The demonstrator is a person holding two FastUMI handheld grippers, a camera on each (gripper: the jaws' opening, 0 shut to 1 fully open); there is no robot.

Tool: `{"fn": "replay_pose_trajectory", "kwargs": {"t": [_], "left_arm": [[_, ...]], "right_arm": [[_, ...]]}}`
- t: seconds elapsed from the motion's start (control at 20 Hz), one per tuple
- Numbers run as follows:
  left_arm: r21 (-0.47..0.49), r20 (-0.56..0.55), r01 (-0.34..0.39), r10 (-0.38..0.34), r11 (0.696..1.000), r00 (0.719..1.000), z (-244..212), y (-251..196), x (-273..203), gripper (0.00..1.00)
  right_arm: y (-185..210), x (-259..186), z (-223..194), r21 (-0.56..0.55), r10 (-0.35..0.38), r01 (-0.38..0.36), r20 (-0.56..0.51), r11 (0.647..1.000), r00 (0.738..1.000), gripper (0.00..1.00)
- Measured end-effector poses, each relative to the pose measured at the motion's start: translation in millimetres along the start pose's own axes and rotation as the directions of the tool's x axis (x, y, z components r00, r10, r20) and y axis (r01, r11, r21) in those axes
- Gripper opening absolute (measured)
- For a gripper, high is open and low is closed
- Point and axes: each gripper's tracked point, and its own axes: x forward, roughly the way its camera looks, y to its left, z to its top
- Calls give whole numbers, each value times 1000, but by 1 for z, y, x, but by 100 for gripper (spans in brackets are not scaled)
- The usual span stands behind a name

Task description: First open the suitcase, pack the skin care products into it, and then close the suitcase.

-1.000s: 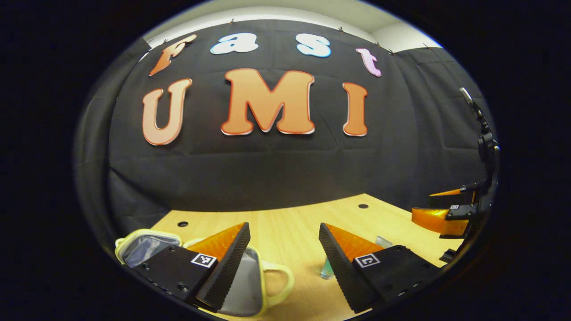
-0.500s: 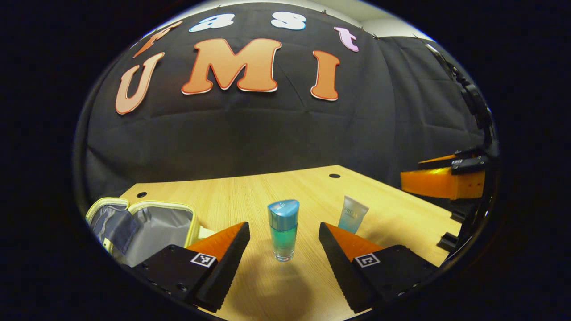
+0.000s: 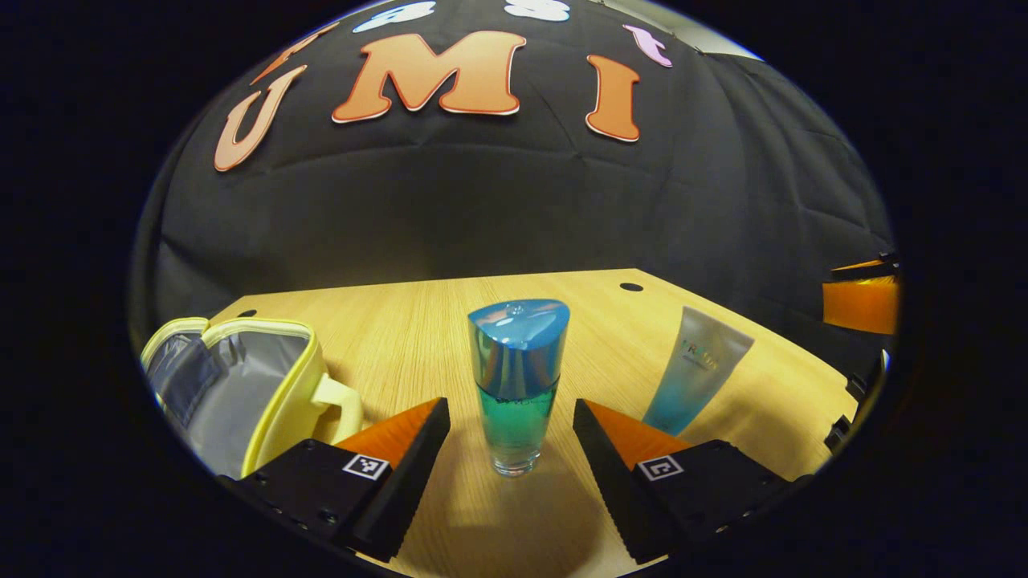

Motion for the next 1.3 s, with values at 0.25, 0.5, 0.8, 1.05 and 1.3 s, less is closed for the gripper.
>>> {"fn": "replay_pose_trajectory", "kwargs": {"t": [0.25, 0.5, 0.8, 1.05, 1.3], "left_arm": [[29, -3, -25, 25, 999, 1000, 3, 2, -4, 50], [32, -45, -20, 21, 999, 999, -2, 0, 2, 48], [-46, -47, 12, -14, 999, 999, 26, 1, -25, 48], [-66, -49, 19, -23, 998, 999, 55, 11, -59, 48], [-107, -66, 27, -34, 994, 997, 68, 36, -94, 48]], "right_arm": [[-2, 5, -5, 6, -1, 1, -16, 1000, 1000, 95], [2, 5, -8, 3, 5, -5, -25, 1000, 1000, 95], [24, 2, -6, 21, 34, -34, -32, 999, 999, 95], [56, 7, -9, 34, 80, -78, -54, 996, 995, 95], [92, 29, -24, 53, 137, -132, -99, 990, 986, 95]]}}
